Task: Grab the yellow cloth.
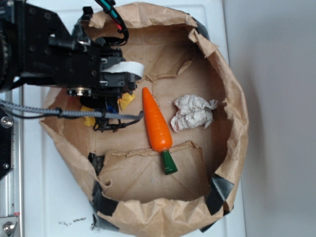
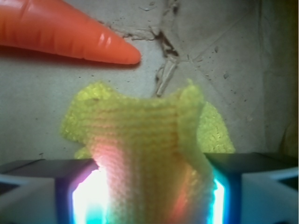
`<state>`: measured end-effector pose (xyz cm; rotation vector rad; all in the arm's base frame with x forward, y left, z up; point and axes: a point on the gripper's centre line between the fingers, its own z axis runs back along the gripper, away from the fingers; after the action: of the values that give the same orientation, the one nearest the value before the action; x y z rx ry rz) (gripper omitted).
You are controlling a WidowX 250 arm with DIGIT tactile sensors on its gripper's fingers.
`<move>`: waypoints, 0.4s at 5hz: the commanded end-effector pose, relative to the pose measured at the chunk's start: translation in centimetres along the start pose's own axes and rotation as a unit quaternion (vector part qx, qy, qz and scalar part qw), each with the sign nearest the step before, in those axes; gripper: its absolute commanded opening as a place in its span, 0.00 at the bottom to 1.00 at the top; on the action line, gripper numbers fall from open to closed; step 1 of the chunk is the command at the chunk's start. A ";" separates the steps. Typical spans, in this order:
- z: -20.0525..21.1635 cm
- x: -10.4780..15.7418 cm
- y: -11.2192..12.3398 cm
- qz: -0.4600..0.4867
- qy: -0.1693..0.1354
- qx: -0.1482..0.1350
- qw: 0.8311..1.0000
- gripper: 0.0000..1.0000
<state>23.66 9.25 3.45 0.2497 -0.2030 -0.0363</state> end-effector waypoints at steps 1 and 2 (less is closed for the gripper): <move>7.0 3.3 0.2 0.023 -0.034 -0.014 0.999 0.00; 10.8 4.6 -0.6 0.045 -0.045 -0.040 0.997 0.00</move>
<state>25.00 6.00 12.30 0.1475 -0.2382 0.0326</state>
